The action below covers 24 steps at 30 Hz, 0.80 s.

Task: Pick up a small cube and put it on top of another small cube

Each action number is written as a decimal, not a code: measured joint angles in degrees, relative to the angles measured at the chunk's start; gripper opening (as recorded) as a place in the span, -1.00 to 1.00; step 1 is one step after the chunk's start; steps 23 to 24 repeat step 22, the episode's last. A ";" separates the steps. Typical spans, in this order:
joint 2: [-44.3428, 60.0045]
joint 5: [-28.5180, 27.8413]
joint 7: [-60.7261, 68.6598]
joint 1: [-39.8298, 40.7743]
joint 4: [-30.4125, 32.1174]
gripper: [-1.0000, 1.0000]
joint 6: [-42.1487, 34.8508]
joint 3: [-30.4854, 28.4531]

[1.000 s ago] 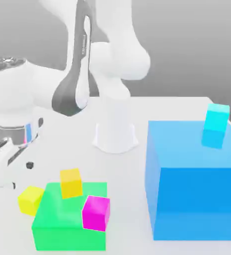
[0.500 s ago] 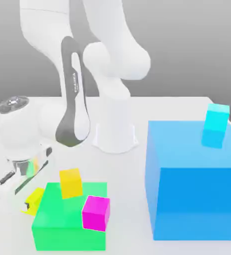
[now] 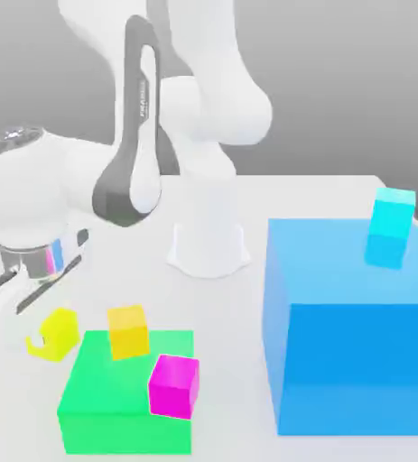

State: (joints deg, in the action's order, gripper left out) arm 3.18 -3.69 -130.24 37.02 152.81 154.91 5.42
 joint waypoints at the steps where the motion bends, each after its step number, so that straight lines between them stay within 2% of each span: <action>1: -1.56 -0.73 -3.33 -0.64 0.04 -1.00 -1.77 0.37; 6: -10.28 -0.12 -18.05 -3.50 0.63 -1.00 -10.30 3.18; 12: -21.80 7.70 -30.94 -7.93 1.82 -1.00 -19.33 7.05; 14: -22.02 8.89 -32.99 -7.83 3.07 -1.00 -17.73 7.05; 18: -15.82 8.31 -34.44 -7.40 5.26 -1.00 -9.21 7.60; 19: -14.53 8.19 -34.60 -7.35 5.65 1.00 -7.52 7.72; 24: -14.53 8.19 -34.60 -7.35 5.65 1.00 -7.52 7.72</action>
